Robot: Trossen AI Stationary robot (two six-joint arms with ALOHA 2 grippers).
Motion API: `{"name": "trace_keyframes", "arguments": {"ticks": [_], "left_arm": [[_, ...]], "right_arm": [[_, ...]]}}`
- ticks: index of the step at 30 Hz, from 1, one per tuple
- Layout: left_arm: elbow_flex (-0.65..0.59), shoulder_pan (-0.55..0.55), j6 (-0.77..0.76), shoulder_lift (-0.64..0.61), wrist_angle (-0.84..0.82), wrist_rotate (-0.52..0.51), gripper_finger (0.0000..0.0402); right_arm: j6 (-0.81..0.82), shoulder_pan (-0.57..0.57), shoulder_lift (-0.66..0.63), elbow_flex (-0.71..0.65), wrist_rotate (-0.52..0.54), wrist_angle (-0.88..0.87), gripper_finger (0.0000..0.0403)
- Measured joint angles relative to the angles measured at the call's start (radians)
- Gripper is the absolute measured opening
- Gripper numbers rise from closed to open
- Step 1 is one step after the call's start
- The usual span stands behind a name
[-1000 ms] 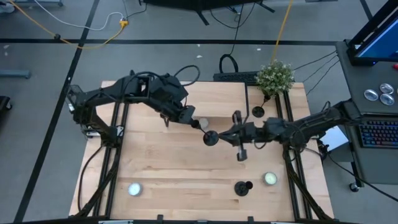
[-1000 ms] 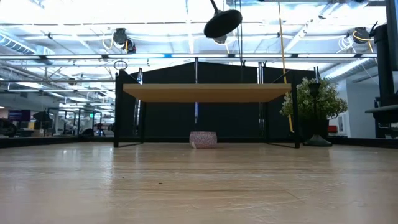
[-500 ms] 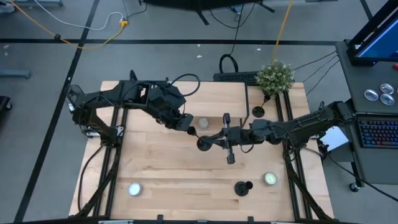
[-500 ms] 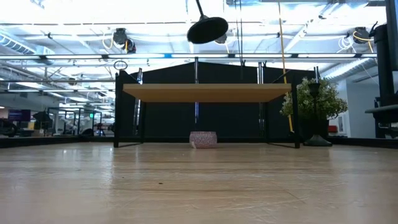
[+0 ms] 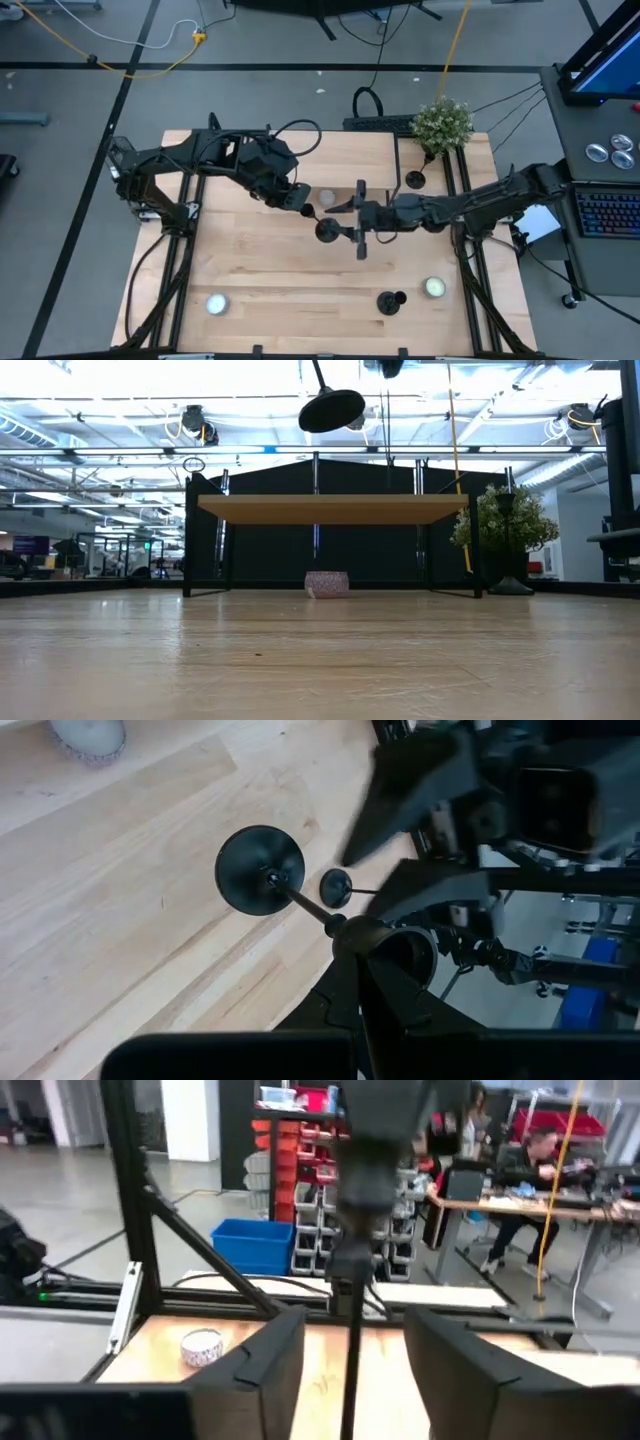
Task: Pick & Place candle stick holders
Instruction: Put the top left black candle holder on the shelf
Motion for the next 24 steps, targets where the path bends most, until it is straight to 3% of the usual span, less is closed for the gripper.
{"name": "trace_keyframes", "arguments": {"ticks": [8, 15, 24], "left_arm": [[0.000, 0.000, 0.003, 0.000, -0.001, 0.000, 0.0000], [0.000, 0.000, 0.018, 0.008, -0.001, -0.001, 0.0000], [0.000, -0.001, 0.037, 0.007, -0.010, -0.001, 0.0000]], "right_arm": [[0.026, -0.025, 0.062, 0.029, -0.005, 0.078, 0.0198], [0.018, -0.025, 0.119, 0.119, -0.006, -0.049, 0.0195], [0.041, -0.030, 0.132, 0.158, -0.004, -0.060, 0.0171]]}}
